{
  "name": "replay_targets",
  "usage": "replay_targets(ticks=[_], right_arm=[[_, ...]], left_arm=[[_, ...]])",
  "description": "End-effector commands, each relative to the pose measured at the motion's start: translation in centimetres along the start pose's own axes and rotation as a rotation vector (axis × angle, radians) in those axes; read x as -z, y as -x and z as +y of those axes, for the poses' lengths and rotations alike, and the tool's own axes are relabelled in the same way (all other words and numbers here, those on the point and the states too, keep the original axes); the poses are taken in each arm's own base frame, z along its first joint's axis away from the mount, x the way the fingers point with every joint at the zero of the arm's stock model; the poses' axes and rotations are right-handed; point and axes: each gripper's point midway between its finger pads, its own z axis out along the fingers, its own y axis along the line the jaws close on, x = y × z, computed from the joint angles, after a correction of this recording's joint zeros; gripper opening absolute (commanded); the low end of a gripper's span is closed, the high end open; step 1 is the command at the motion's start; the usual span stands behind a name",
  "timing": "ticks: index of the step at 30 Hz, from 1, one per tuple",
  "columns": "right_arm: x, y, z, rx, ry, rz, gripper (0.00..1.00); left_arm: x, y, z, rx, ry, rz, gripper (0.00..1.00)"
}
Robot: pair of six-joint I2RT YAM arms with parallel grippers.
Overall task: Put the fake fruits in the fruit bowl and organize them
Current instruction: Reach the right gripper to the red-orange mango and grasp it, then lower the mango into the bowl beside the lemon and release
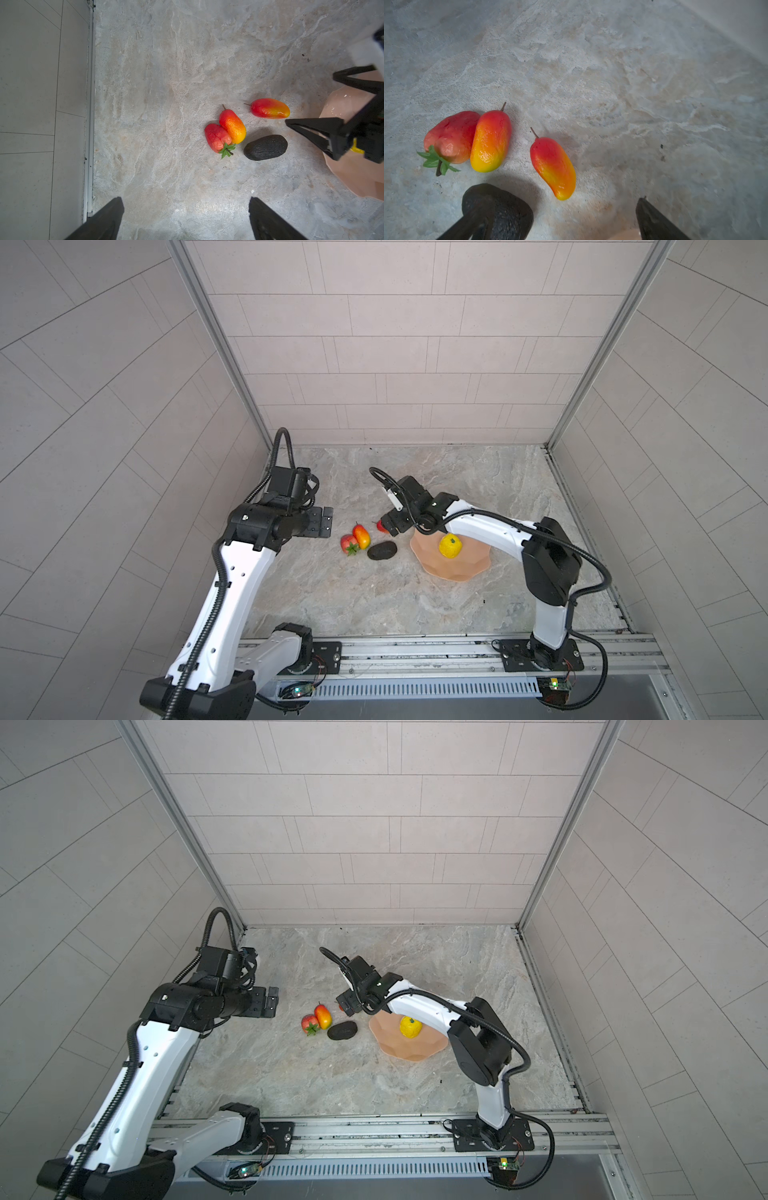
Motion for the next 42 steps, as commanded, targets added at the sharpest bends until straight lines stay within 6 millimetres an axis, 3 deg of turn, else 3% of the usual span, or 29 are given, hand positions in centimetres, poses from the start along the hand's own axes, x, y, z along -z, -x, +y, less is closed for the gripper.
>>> replay_targets(ticks=[1,11,14,19,24,30,37,42], right_arm=[[-1.8,0.2,1.0,0.023,0.026,0.035,0.93],[-6.4,-1.6,1.5,-0.001,0.021,0.098,0.80],[-7.3,-2.1,1.7,-0.010,0.026,0.111,0.71],[-8.4,-2.4,1.9,-0.017,0.029,0.125,0.63],[-8.4,-2.2,2.0,-0.021,0.031,0.119,0.44],[-5.8,-0.5,1.7,-0.014,0.029,0.072,0.24],[0.5,2.2,0.8,0.007,0.014,-0.036,0.15],[5.0,0.0,-1.9,0.007,-0.073,-0.072,0.13]], left_arm=[[0.8,-0.3,0.2,0.000,0.005,-0.002,1.00],[0.6,-0.6,0.4,-0.010,0.013,0.005,1.00],[0.5,-0.7,0.3,-0.009,0.010,0.007,1.00],[0.6,-0.6,0.3,-0.011,0.007,0.003,1.00],[0.7,-0.7,0.3,-0.012,0.007,0.001,1.00],[0.5,-0.5,0.1,-0.012,0.001,0.006,1.00],[0.3,-0.5,0.0,-0.012,-0.003,0.009,1.00],[0.4,-0.7,0.2,-0.013,0.005,0.004,1.00]])
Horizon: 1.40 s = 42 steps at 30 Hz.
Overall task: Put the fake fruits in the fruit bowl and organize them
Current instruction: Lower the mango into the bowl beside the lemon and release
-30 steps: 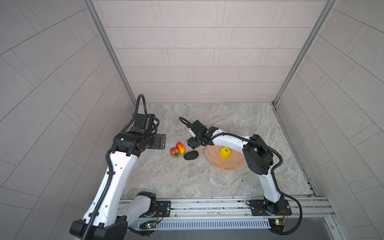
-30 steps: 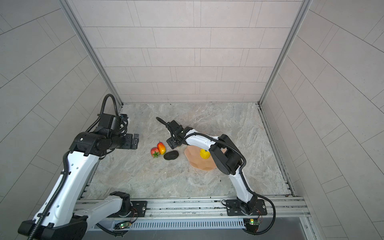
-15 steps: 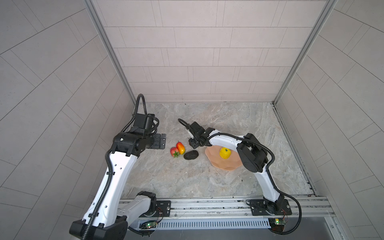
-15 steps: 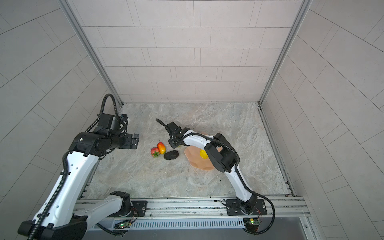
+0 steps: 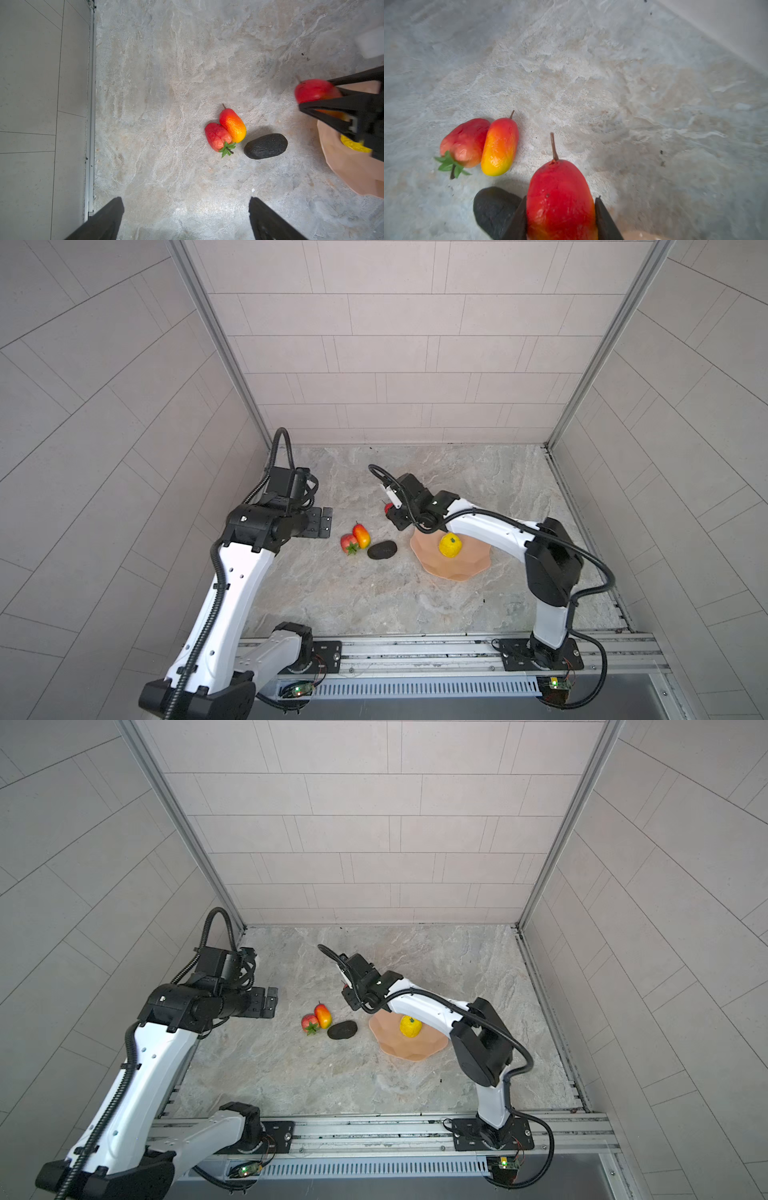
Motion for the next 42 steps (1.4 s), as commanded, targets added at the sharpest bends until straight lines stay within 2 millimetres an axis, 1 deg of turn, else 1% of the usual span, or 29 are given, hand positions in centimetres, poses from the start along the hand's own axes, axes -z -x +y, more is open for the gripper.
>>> replay_targets(ticks=[1,5,7,10,13,16,19,23,27,31,33,42], right_arm=[[3.3,-1.4,-2.5,0.008,-0.097,-0.026,0.13],[6.6,-5.0,-6.1,-0.048,-0.197,-0.028,0.13],[8.4,-7.0,-8.3,-0.102,-0.244,-0.036,0.12],[10.4,-9.6,-11.3,-0.188,-0.299,-0.051,0.12],[11.5,-12.0,-13.9,-0.250,-0.357,-0.038,0.12],[11.3,-13.6,-15.2,-0.297,-0.373,-0.008,0.12],[10.3,-14.6,-15.5,-0.325,-0.368,0.024,0.12],[8.6,-15.6,-15.3,-0.343,-0.355,0.062,0.12],[7.5,-16.4,-14.9,-0.353,-0.339,0.080,0.18],[7.0,-17.0,-14.9,-0.357,-0.340,0.095,0.29],[6.9,-17.1,-14.8,-0.357,-0.337,0.099,0.30],[6.0,-18.2,-14.7,-0.362,-0.334,0.125,0.31]], left_arm=[[0.1,-0.5,0.1,-0.009,0.005,0.005,1.00],[-0.5,-0.6,-0.2,-0.007,-0.012,0.010,1.00],[-0.7,-0.5,-0.3,-0.008,-0.017,0.012,1.00],[-0.8,-0.3,-0.4,-0.006,-0.022,0.009,1.00],[-0.8,-0.1,-0.7,-0.004,-0.032,0.003,1.00],[-0.8,-0.1,-0.8,0.000,-0.038,0.005,1.00],[-0.7,-0.2,-0.7,0.004,-0.038,0.002,1.00],[-0.5,-0.3,-0.7,0.004,-0.037,0.001,1.00],[-0.2,-0.4,-0.4,0.003,-0.027,0.000,1.00],[-0.2,-0.4,-0.5,0.003,-0.030,-0.001,1.00],[-0.3,-0.3,-0.5,0.004,-0.032,0.001,1.00],[-0.2,-0.4,-0.5,0.004,-0.030,-0.002,1.00]])
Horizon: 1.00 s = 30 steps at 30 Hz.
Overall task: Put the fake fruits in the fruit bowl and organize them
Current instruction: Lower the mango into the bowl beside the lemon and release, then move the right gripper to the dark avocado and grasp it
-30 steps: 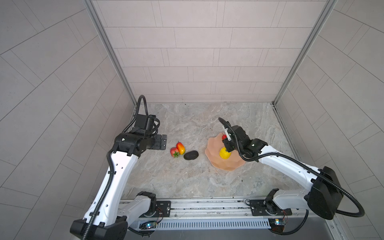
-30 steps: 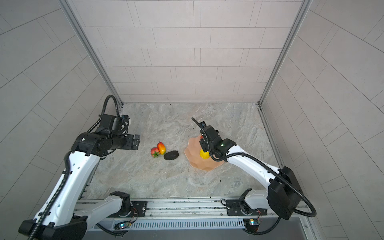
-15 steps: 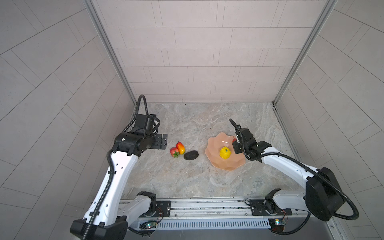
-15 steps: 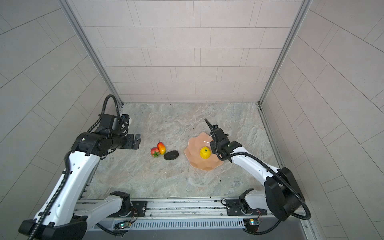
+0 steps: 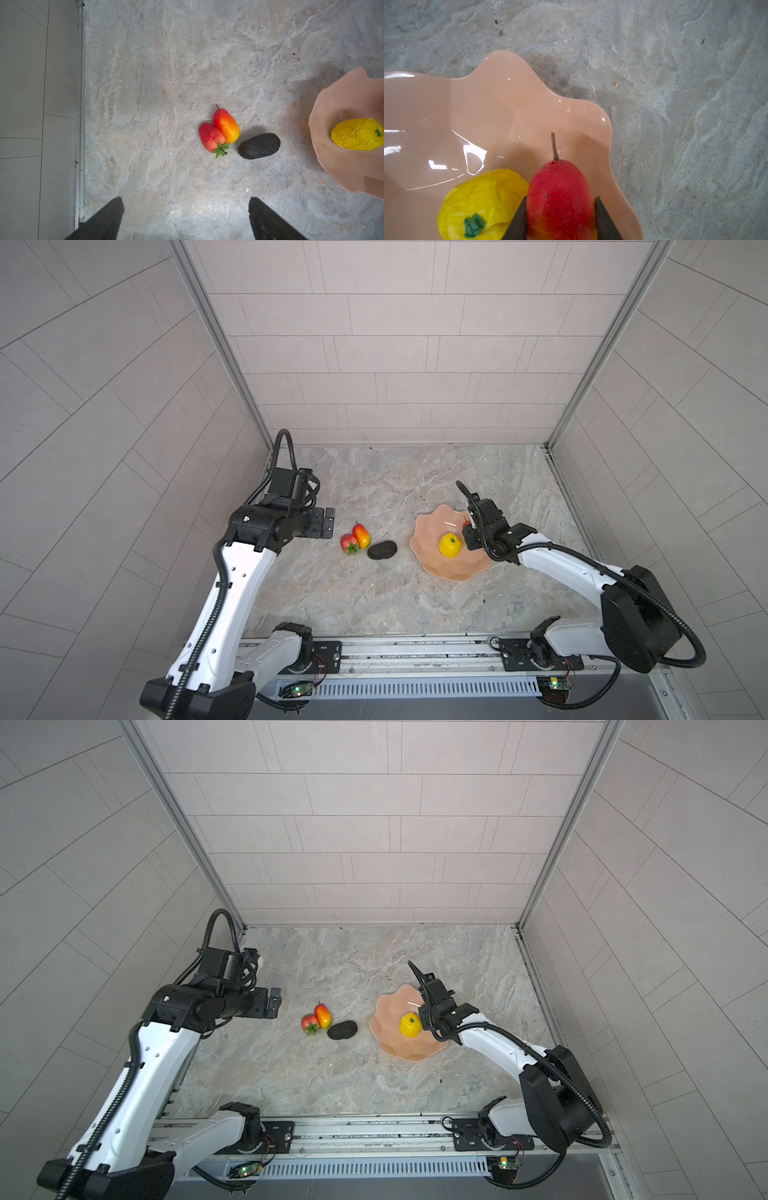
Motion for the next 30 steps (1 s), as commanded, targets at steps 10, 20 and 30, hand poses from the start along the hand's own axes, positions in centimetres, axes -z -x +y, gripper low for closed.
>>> replay_targets(ticks=[10,20,30], right_arm=[[-1.2,-1.8,-0.1,-0.016,-0.007,0.037,0.35],[-1.0,-1.9,-0.3,-0.008,-0.018,0.044,0.45],[1.5,-0.4,-1.3,0.016,-0.049,0.009,0.49]], left_arm=[[0.5,-0.4,0.1,0.001,-0.001,-0.004,1.00],[0.9,-0.3,0.0,0.001,-0.009,-0.020,1.00],[1.0,-0.1,-0.1,0.002,-0.014,-0.024,1.00]])
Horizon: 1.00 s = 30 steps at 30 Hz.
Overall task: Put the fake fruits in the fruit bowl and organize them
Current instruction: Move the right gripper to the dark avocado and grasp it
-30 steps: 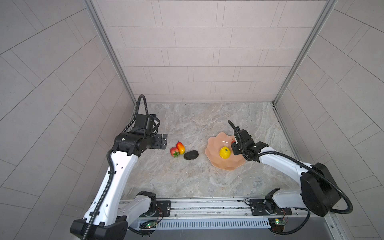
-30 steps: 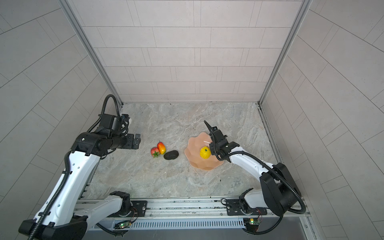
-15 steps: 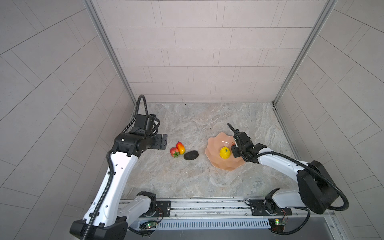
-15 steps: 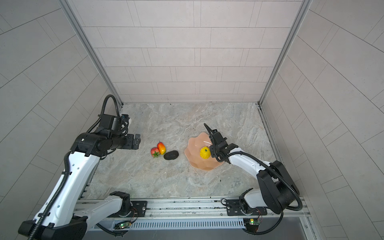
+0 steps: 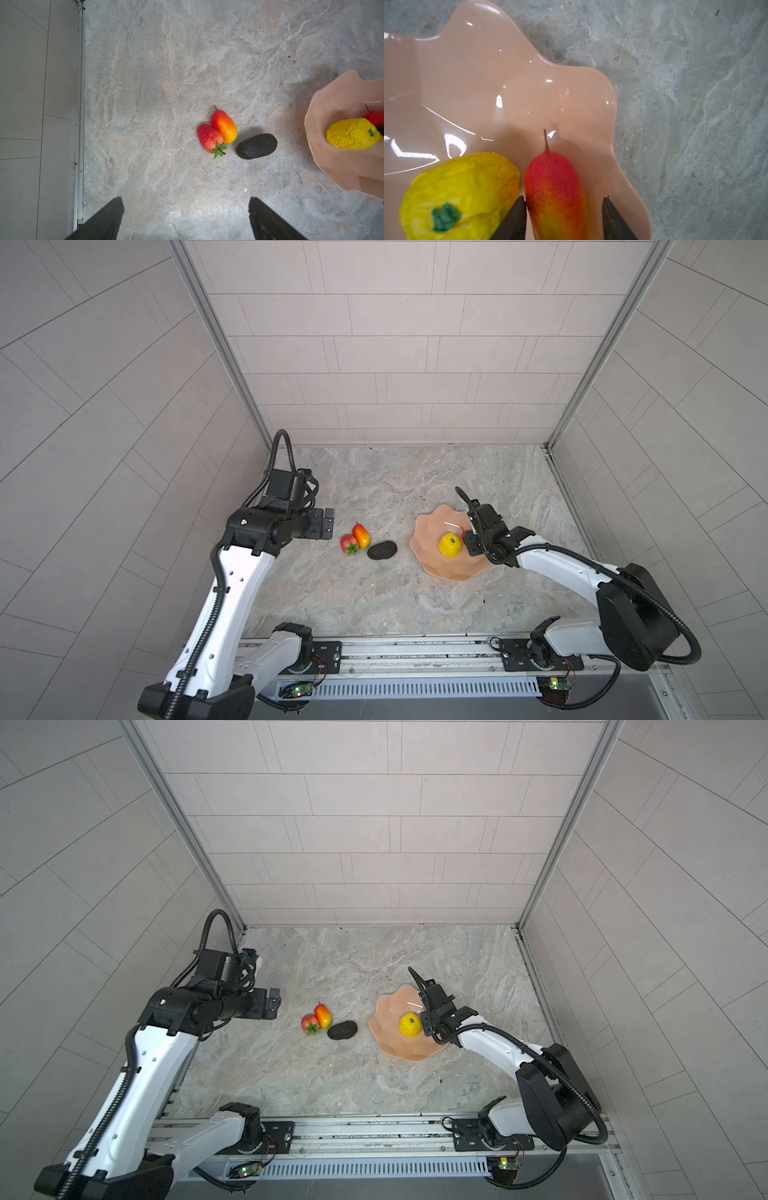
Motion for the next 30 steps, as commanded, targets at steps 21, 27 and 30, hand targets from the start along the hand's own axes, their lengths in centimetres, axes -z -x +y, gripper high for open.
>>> replay_targets(ticks=[21,27,30], right_arm=[[6.4,6.8,17.1,0.416,0.420,-0.123,1.00],[3.2,6.2,24.6,0.564,0.480,-0.043,1.00],[1.5,6.1,26.8,0.579,0.512,-0.016,1.00]], left_arm=[[0.3,0.1,-0.1,0.002,-0.010,0.000,1.00],[0.5,-0.3,0.2,-0.004,0.004,0.004,1.00],[0.7,-0.5,0.3,-0.009,0.013,0.008,1.00]])
